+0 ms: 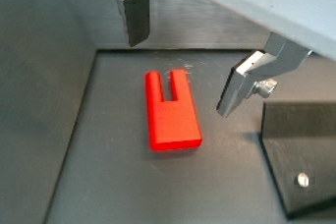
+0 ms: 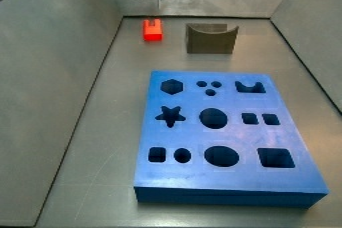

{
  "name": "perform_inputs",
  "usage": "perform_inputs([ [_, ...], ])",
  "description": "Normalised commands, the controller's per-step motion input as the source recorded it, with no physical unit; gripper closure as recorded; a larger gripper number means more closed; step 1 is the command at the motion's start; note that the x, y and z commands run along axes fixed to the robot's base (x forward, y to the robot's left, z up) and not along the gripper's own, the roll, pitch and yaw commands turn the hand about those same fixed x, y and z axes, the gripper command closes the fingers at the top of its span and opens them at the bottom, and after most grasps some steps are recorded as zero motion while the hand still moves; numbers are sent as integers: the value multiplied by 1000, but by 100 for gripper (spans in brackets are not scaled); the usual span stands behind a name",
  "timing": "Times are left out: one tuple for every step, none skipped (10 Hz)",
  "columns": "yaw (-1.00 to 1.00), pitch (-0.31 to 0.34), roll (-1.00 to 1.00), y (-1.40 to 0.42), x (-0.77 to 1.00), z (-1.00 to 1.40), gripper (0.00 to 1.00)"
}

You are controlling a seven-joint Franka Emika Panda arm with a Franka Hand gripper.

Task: Pick up the square-circle object. Move up. Rotate the square-circle object. Place the square-circle object on the fixture. Regrasp the square-circle object. Move to above the board. Insert the square-circle object.
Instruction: Rotate the square-circle object.

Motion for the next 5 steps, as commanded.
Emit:
perform_inputs([
  [1000, -20, 4, 0, 40, -28, 0],
  [1000, -21, 4, 0, 40, -28, 0],
  [1000, -24, 5, 0, 40, -28, 0],
  [1000, -26, 6, -1, 40, -28, 0],
  [1000, -31, 7, -1, 40, -29, 0],
])
